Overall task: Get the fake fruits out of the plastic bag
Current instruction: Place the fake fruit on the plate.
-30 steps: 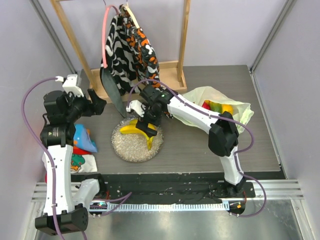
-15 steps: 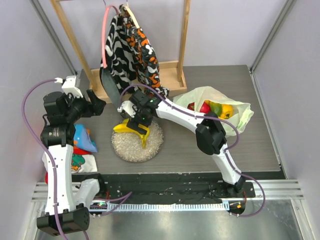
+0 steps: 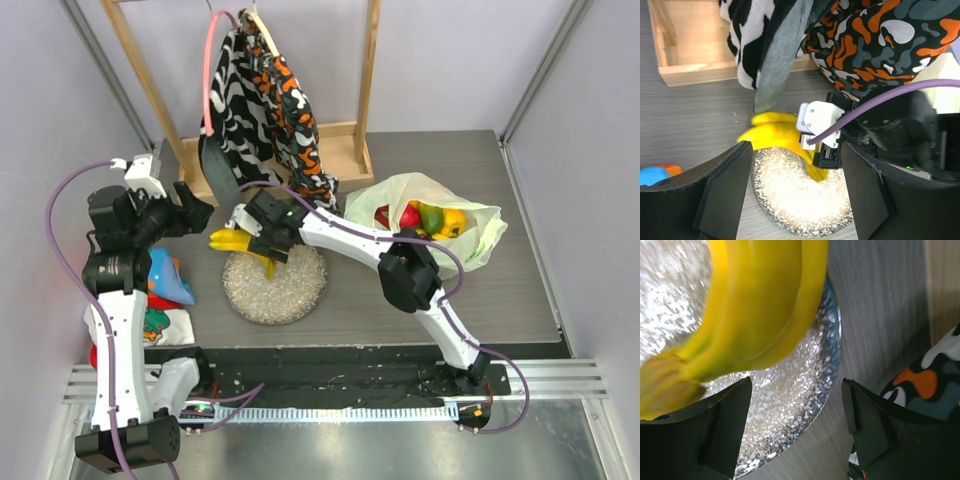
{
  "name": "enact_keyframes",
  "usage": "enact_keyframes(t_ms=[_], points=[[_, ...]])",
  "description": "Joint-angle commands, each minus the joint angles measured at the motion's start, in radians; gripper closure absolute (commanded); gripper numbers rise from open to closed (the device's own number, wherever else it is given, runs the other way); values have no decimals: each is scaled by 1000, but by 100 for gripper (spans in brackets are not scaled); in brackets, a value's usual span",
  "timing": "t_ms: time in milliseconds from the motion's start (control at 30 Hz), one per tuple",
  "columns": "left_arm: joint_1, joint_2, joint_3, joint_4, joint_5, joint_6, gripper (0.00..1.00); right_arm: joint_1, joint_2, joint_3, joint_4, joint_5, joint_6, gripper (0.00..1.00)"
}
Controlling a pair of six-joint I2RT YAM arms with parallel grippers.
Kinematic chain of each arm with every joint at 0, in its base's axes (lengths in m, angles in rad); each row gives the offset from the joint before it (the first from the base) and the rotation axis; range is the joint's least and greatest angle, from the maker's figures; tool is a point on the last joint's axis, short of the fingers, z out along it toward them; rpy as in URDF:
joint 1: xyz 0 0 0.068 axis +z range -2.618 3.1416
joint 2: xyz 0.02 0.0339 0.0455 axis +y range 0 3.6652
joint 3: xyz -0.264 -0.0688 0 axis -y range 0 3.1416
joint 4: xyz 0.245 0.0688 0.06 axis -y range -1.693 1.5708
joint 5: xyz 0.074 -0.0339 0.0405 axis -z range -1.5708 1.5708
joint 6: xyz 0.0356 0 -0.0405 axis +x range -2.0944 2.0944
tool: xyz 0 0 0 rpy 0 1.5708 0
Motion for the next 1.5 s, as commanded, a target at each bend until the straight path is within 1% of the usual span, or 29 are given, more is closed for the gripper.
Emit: enact_keyframes(t_ms=[0,267,333,433,467,533,567,633,667,733,800,967,1167,1200,1233,1300,1333,1400,1467], points=[[7,-12,-8,57,39,-30,24,20,-52,-40,9,66,-14,19],[9,-18,4,56,42,-33,24,88,-169,-64,25,73,58,13],[9,-21,-1,51,42,-35,24,103,-200,-63,29,81,87,14],[9,-27,-7,48,45,-36,24,103,-229,-54,29,35,200,17],[9,-29,-8,48,46,-38,24,106,-233,-54,28,18,265,19],[13,-33,-11,50,51,-44,24,108,-223,-57,23,9,332,23],[15,-33,-10,47,52,-49,24,108,-217,-60,23,12,396,22],[21,-40,-5,42,54,-50,25,106,-189,-68,22,18,435,20],[27,-40,-5,36,54,-50,24,108,-177,-68,23,26,495,18],[30,-46,-4,28,53,-46,24,108,-143,-66,25,53,529,17],[41,-50,-2,24,54,-44,24,106,-117,-55,28,56,543,17],[76,-69,-2,24,66,-66,24,99,-14,6,55,137,528,18],[81,-78,-5,15,69,-66,24,77,18,-3,71,220,463,22],[81,-76,-8,15,72,-66,24,73,9,-14,69,217,449,24],[81,-78,-8,15,74,-66,24,65,3,-37,71,205,417,31],[81,-75,-11,19,74,-70,24,63,-19,-61,72,176,380,41],[81,-75,-16,24,77,-75,24,62,-26,-84,75,178,367,49],[82,-75,-22,31,80,-86,24,60,-49,-115,86,199,342,51],[85,-75,-25,42,85,-93,24,60,-62,-130,103,220,321,49]])
